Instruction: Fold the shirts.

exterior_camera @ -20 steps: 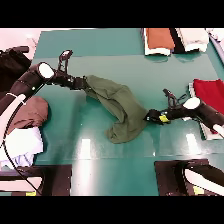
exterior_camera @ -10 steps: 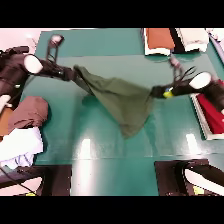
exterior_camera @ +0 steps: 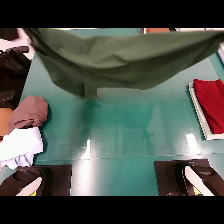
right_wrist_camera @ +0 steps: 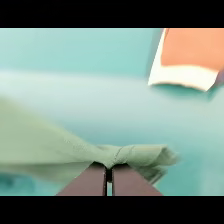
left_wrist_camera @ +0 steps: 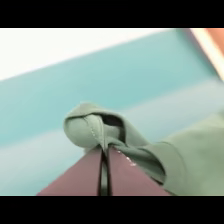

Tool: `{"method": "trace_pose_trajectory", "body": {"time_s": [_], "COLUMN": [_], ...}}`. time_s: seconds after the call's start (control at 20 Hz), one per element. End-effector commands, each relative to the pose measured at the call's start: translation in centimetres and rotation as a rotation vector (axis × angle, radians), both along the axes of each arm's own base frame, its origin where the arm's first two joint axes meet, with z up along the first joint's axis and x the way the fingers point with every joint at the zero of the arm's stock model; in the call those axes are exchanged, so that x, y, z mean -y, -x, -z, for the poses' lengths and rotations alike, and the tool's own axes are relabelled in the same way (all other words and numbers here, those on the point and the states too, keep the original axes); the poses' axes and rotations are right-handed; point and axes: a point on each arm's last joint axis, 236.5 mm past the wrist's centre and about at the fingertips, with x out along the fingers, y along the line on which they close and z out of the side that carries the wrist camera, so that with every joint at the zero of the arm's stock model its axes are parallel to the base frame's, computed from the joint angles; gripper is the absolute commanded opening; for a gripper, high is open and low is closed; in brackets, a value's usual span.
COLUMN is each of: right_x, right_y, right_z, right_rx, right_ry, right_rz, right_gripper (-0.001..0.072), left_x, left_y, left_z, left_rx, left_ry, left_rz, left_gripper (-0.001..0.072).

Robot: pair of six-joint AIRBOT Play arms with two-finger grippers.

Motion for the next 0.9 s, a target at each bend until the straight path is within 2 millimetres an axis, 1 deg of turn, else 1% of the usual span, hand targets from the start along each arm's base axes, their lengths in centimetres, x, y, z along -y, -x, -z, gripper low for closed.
{"method": "trace_pose_trajectory", "body": {"time_s": [0.0,0.1,0.15,0.2,0.25,0.3,0.35,0.4,0.45,0.5,0.55,0.6,0.65,0.7,0.8,0.85], "right_x": [1.3,2.6,3.2,3.8,4.4,4.9,5.3,5.4,5.2,5.0,4.9,4.6,3.8,3.2,2.4,2.2], "right_y": [5.4,7.0,7.5,7.8,7.9,7.6,7.1,6.3,5.1,3.7,2.4,1.1,-0.1,-0.9,-2.1,-3.2], "right_z": [-5.2,-6.5,-6.9,-7.0,-6.8,-6.2,-5.0,-3.5,-1.6,0.9,4.1,7.3,11.2,15.0,23.1,26.4], "right_rx": [0.097,0.111,0.11,0.107,0.098,0.075,0.031,-0.024,-0.087,-0.168,-0.266,-0.362,-0.469,-0.574,-0.783,-0.84], "right_ry": [0.064,0.088,0.097,0.102,0.102,0.098,0.089,0.063,0.017,-0.027,-0.065,-0.095,-0.124,-0.141,-0.119,-0.093], "right_rz": [0.069,0.131,0.16,0.191,0.215,0.227,0.227,0.215,0.189,0.153,0.122,0.091,0.051,0.024,-0.007,-0.01], "right_gripper": [0.0018,0.0018,0.0018,0.0018,0.0018,0.0018,0.0017,0.0017,0.0017,0.0017,0.0017,0.0017,0.0017,0.0017,0.0017,0.0017], "left_x": [-2.3,-3.4,-3.7,-3.9,-4.0,-3.9,-3.5,-3.0,-2.4,-1.5,-0.6,0.3,1.3,2.2,4.0,4.4], "left_y": [8.3,12.2,13.7,14.6,14.9,14.6,13.2,11.2,8.9,6.3,4.0,1.8,-0.2,-1.7,-4.5,-6.5], "left_z": [-8.6,-11.9,-13.2,-13.9,-14.1,-13.5,-11.8,-9.2,-5.9,-1.6,2.8,7.8,12.9,17.6,26.4,29.8], "left_rx": [0.209,0.303,0.341,0.355,0.353,0.331,0.262,0.163,0.045,-0.097,-0.23,-0.367,-0.492,-0.6,-0.743,-0.757], "left_ry": [0.046,0.071,0.081,0.085,0.086,0.08,0.062,0.035,0.004,-0.03,-0.057,-0.082,-0.099,-0.102,-0.082,-0.077], "left_rz": [-0.007,-0.007,-0.007,-0.007,-0.004,-0.003,-0.003,-0.002,-0.001,0.007,0.017,0.03,0.042,0.059,0.075,0.06], "left_gripper": [0.0023,0.0022,0.0022,0.0022,0.0022,0.0022,0.0022,0.0022,0.0023,0.0022,0.0023,0.0023,0.0023,0.0023,0.0023,0.0023]}}
